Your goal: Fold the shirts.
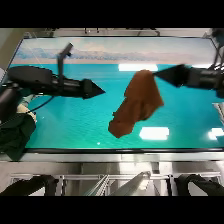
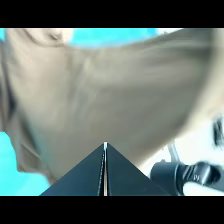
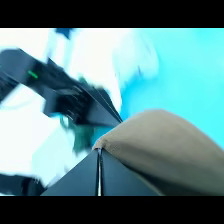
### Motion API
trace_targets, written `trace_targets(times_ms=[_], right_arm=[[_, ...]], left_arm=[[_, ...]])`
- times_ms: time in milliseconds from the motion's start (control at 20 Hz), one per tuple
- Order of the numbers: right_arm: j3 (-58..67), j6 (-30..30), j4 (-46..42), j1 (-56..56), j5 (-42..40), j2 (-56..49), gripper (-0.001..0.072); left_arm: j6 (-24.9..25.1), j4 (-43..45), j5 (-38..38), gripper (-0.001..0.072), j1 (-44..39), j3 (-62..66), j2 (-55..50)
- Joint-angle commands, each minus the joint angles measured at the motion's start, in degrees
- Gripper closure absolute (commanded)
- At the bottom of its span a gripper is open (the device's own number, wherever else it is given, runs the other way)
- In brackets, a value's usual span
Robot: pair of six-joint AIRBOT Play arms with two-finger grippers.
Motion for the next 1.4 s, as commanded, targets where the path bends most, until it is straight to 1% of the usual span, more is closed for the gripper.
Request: trace_targets(times_ms=[0,50,150,200,300,400,450,500,550,600,650,700,750,800,850,950,1050,1100,1150,1200,1250,1350], right_arm=[[10.05,3.87,-1.62,-0.07,-3.15,4.42,0.0696],[10.05,6.4,-3.98,0.09,-2.51,4.39,0.0696],[6.23,10.6,-12.0,3.54,-1.77,4.24,0.0696],[2.73,11.08,-14.23,6.34,-2.38,4.13,0.0696],[-5.86,10.84,-15.08,13.22,-5.4,3.28,0.0696],[-13.05,9.01,-15.13,20.33,-8.44,0.61,0.0696],[-15.32,8.55,-15.23,22.95,-8.2,-1.62,0.0693],[-16.22,8.44,-16.26,24.26,-7.5,-3.78,0.0598],[-16.2,8.79,-17.94,24.41,-6.38,-5.7,0.0437],[-16.17,8.83,-19.08,23.04,-5.49,-6.62,0.0419],[-16.11,8.83,-20.04,20.06,-5.33,-6.56,0.0419],[-16.02,7.98,-20.31,15.54,-5.31,-5.92,0.0412],[-16.0,7.19,-20.33,10.16,-5.51,-4.94,0.0409],[-16.02,7.15,-20.5,4.26,-6.56,-4.09,0.0264],[-16.0,7.17,-20.46,-1.4,-8.59,-3.91,0.0048],[-15.98,7.17,-20.41,-11.82,-12.04,-6.34,0.0046],[-15.47,7.15,-20.39,-17.73,-12.22,-12.59,0.0055],[-15.12,7.13,-20.41,-19.15,-12.17,-15.98,0.007],[-14.25,7.02,-20.41,-19.74,-11.85,-19.67,0.0165],[-13.16,6.91,-20.39,-19.71,-11.76,-22.88,0.0193],[-11.87,7.08,-20.35,-19.37,-11.76,-25.92,0.0193],[-8.98,10.03,-20.31,-17.75,-11.34,-30.73,0.0195]], left_arm=[[-0.63,0.5,-0.52,0.0696,4.2,0.04,6.51],[-0.66,0.48,-0.42,0.0696,4.09,-0.52,7.08],[-0.63,0.52,-0.63,0.0696,2.25,-3.89,7.43],[-0.63,0.52,-0.7,0.0695,0.79,-6.25,6.84],[-0.61,0.52,-1.09,0.0695,-1.7,-10.62,5.11],[-0.61,0.5,-1.05,0.0695,-2.32,-13.05,3.43],[-0.61,0.5,-0.81,0.0696,-1.88,-13.51,2.8],[-0.61,0.52,0.07,0.0696,-1.09,-13.64,2.36],[-0.61,0.5,1.64,0.0695,0.37,-13.62,2.03],[-0.61,0.5,3.17,0.0641,1.75,-13.62,2.01],[-0.63,0.39,5.05,0.0344,3.32,-13.62,2.03],[-0.68,0.28,6.25,0.0075,4.74,-13.62,2.01],[-0.85,0.42,7.04,-0.0005,5.51,-13.64,2.01],[-1.14,0.48,7.43,-0.0005,5.64,-13.66,2.01],[-1.14,0.48,7.67,-0.0005,5.22,-13.66,2.01],[-1.16,0.48,6.73,-0.0005,2.12,-13.66,1.07],[-2.36,0.46,6.67,-0.0005,-2.34,-13.64,-1.79],[-2.64,0.48,6.51,-0.0004,-4.7,-13.66,-3.8],[-2.64,0.48,6.12,-0.0004,-6.82,-13.64,-6.25],[-2.64,0.46,5.07,-0.0004,-8.41,-13.64,-8.72],[-2.64,0.46,3.8,-0.0004,-9.4,-13.64,-10.99],[-2.62,0.46,3.26,-0.0005,-9.33,-13.64,-15.04]])
